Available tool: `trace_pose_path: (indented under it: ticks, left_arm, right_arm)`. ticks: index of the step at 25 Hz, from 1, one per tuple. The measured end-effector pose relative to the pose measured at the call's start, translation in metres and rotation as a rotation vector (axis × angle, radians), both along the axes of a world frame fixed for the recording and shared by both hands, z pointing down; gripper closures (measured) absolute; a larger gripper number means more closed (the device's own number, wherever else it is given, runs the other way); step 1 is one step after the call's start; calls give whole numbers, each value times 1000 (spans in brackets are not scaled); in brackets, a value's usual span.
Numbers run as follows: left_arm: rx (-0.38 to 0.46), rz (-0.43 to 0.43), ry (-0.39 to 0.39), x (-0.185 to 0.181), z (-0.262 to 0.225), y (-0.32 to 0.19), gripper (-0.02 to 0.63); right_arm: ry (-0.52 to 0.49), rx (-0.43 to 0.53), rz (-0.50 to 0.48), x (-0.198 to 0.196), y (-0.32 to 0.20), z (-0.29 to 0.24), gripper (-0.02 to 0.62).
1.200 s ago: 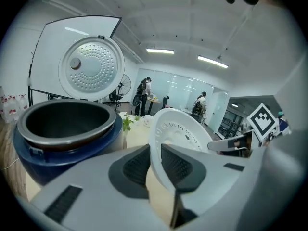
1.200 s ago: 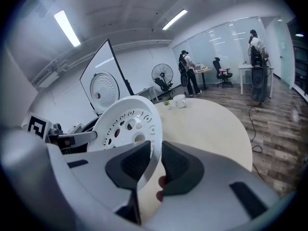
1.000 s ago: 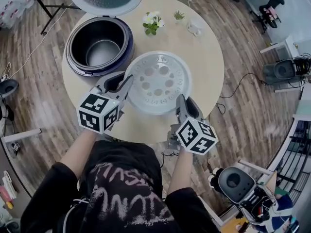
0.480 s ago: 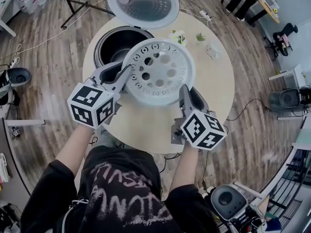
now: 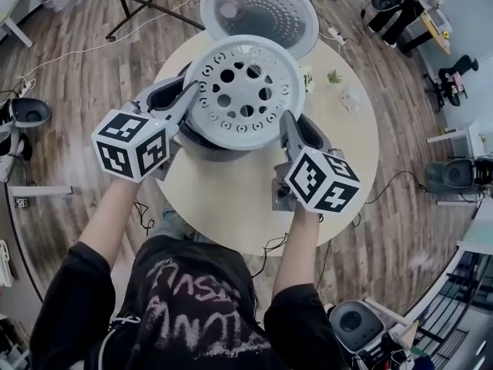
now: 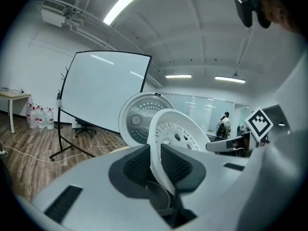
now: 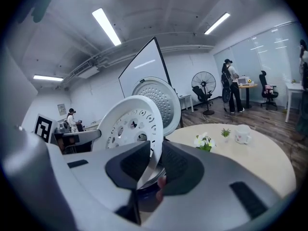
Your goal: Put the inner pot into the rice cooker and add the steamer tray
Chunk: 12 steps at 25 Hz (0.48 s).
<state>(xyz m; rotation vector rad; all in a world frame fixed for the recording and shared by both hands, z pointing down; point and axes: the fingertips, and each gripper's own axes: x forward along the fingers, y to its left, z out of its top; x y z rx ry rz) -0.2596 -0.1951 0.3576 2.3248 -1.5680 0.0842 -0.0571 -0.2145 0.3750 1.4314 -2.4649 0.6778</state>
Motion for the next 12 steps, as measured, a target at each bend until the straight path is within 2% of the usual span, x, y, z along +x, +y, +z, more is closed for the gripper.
trace_pose_path:
  ticks: [5,12]
  left_arm:
    - [-28,1,2,-18,-3,-28,528]
    - [-106,13,-20,-30,28,-27,522]
  right_arm:
    - [15,-49,-16,-19,-31,0,516]
    - [61,-140,-29,-32,-30,31,512]
